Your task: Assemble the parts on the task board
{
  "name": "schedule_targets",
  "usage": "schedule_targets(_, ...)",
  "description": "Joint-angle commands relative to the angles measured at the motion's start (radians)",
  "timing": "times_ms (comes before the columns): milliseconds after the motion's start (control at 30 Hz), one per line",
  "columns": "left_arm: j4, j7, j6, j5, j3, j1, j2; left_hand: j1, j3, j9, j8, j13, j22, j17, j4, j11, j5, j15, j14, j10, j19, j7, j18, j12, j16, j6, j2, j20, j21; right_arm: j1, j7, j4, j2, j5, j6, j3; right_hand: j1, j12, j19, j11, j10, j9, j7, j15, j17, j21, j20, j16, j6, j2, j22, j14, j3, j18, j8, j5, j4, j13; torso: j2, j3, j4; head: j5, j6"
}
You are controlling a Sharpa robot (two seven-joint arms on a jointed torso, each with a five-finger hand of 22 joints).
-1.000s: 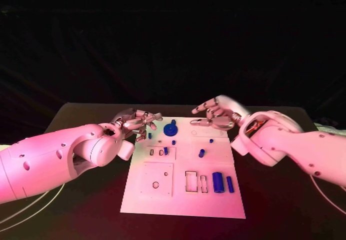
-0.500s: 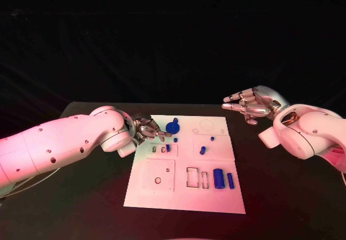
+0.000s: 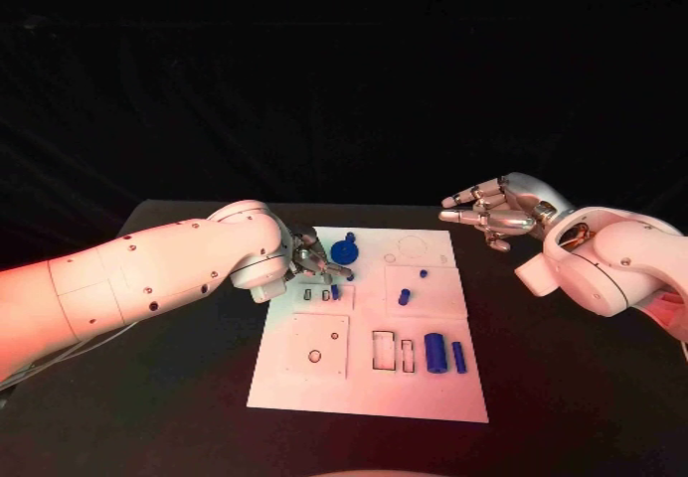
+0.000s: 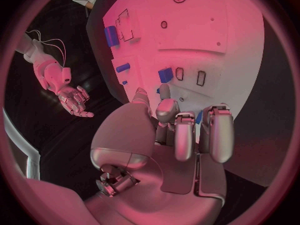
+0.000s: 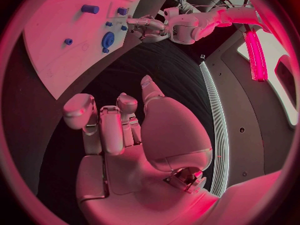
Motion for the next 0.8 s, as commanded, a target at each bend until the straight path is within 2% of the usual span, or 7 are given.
schedule_targets(33, -0.015, -0.072, 0.060, -0.023, -0.002, 0.002, 0.012, -0.012, -0.010, 0.009, 0.007, 0.004, 0.143, 0.263, 0.000, -0.003, -0.005, -0.010, 0.105, 0.009, 0.057, 0.003, -0.013, 0.008, 0.002, -0.008, 0.004, -0.007, 0.008, -0.001, -0.012, -0.001, 0.003, -0.037, 0.032, -0.001, 0.003, -0.005, -0.008, 0.001, -0.006, 0.002, -0.001, -0.007, 0.003, -0.007, 0.001, -0.006, 0.005, 0.010, -0.001, 0.039, -0.004, 0.010, 0.004, -0.002, -0.001, -0.001, 0.000, -0.0002, 0.0007, -0.003, -0.005)
schedule_targets(267, -0.033, -0.076, 0.090, -0.056, -0.006, 0.002, 0.032, -0.028, -0.045, 0.043, 0.030, 0.032, 0.168, 0.263, 0.000, -0.008, -0.026, -0.014, 0.105, 0.026, 0.067, -0.003, -0.019, 0.033, 0.002, -0.013, 0.006, -0.010, 0.021, -0.001, -0.019, -0.006, 0.011, -0.044, 0.036, -0.002, 0.008, -0.006, -0.008, 0.000, -0.005, 0.003, -0.001, -0.008, 0.002, -0.009, 0.001, -0.009, 0.005, 0.015, -0.002, 0.039, -0.010, 0.010, 0.005, 0.005, 0.000, -0.004, 0.001, -0.0001, 0.0005, -0.002, -0.008)
schedule_targets(433, -0.033, -0.079, 0.095, -0.062, -0.007, 0.002, 0.035, -0.030, -0.054, 0.052, 0.037, 0.043, 0.176, 0.263, 0.000, -0.010, -0.026, -0.016, 0.105, 0.033, 0.070, -0.006, -0.020, 0.043, 0.002, -0.012, 0.009, -0.012, 0.025, -0.002, -0.024, -0.009, 0.013, -0.052, 0.036, -0.002, 0.012, -0.007, -0.007, -0.001, -0.006, 0.003, -0.002, -0.008, 0.001, -0.011, 0.000, -0.010, 0.006, 0.019, -0.004, 0.040, -0.014, 0.010, 0.006, 0.011, 0.001, -0.006, 0.000, -0.0007, 0.0015, 0.000, -0.012)
schedule_targets(800, -0.030, -0.081, 0.098, -0.064, -0.007, 0.002, 0.031, -0.027, -0.060, 0.062, 0.045, 0.050, 0.181, 0.263, -0.001, -0.013, -0.026, -0.018, 0.105, 0.038, 0.072, -0.008, -0.021, 0.050, 0.002, -0.011, 0.014, -0.014, 0.028, -0.004, -0.026, -0.014, 0.018, -0.055, 0.037, -0.004, 0.014, -0.006, -0.006, -0.001, -0.005, 0.004, -0.002, -0.008, 0.002, -0.011, 0.000, -0.010, 0.007, 0.020, -0.004, 0.040, -0.016, 0.010, 0.006, 0.014, 0.001, -0.006, 0.001, 0.0002, 0.0018, 0.001, -0.012)
